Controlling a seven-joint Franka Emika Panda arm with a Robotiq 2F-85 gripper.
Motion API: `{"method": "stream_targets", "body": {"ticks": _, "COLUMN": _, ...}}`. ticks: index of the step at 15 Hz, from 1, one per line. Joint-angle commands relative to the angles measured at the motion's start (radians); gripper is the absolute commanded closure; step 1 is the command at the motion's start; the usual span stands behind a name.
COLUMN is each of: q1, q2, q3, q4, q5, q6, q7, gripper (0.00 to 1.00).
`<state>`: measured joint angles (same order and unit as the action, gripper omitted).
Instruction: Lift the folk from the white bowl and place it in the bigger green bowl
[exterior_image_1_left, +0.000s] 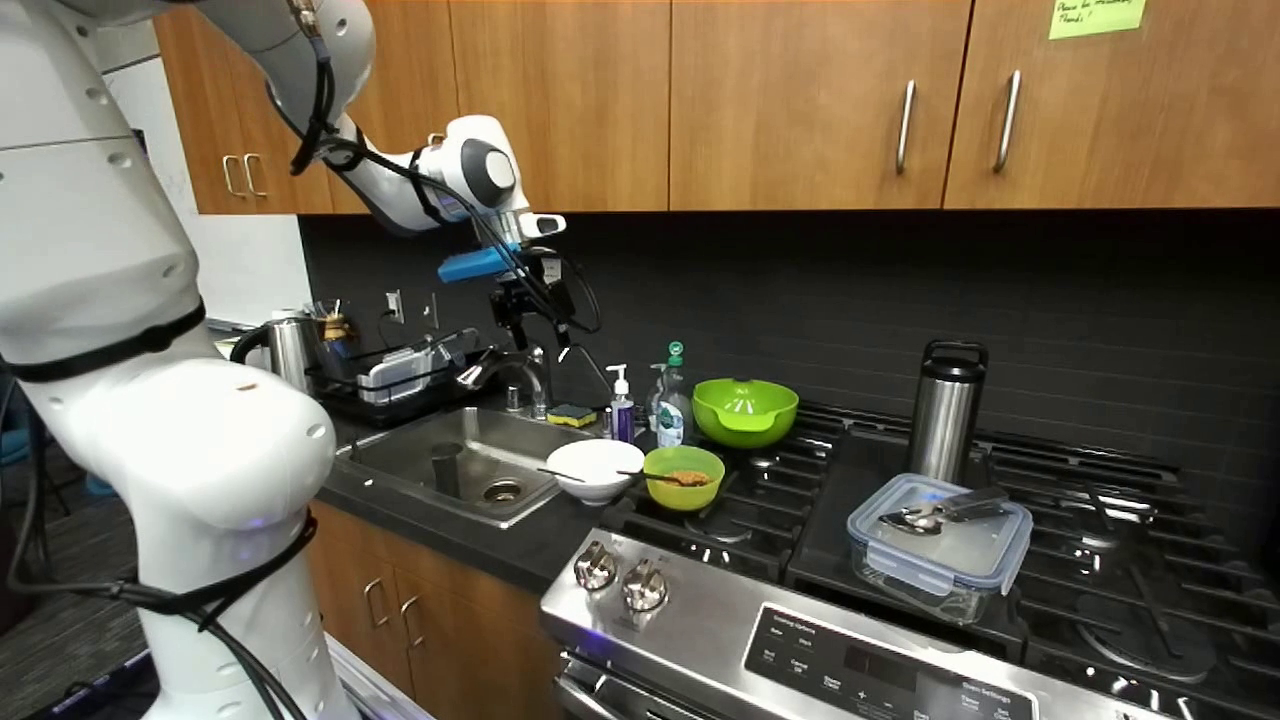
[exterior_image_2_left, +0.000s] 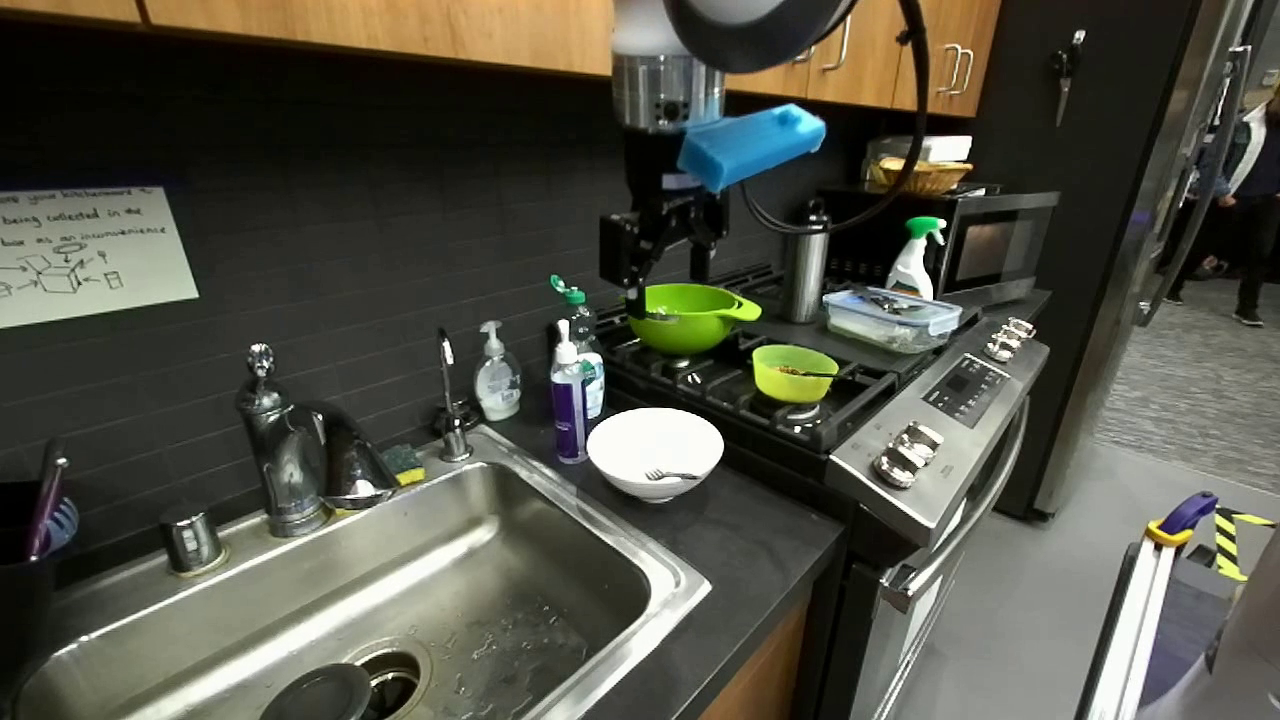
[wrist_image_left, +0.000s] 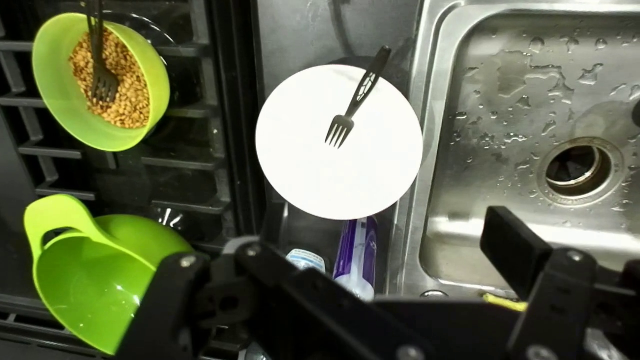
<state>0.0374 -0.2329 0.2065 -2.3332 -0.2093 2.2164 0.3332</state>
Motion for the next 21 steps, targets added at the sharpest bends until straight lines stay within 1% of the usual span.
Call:
{"method": "stream_targets", "body": {"ticks": 1, "q1": 0.013, "q2": 0.070, "q3": -0.010, "q4": 0.051, "q5": 0.008, "q6": -0.018, "q7": 0.030, "gripper": 0.00}}
{"method": "stream_targets", "body": {"ticks": 14, "q1": 0.026, "q2": 0.158, "q3": -0.040, "q4": 0.024, "q5": 0.026, "q6": 0.053, "q7": 0.011, "gripper": 0.00}}
{"method": "stream_targets", "body": {"ticks": 21, "q1": 0.028, "q2": 0.186, "q3": -0.054, "q4": -0.012, "q5": 0.088, "q6": 0.105, "q7": 0.003, "gripper": 0.00}}
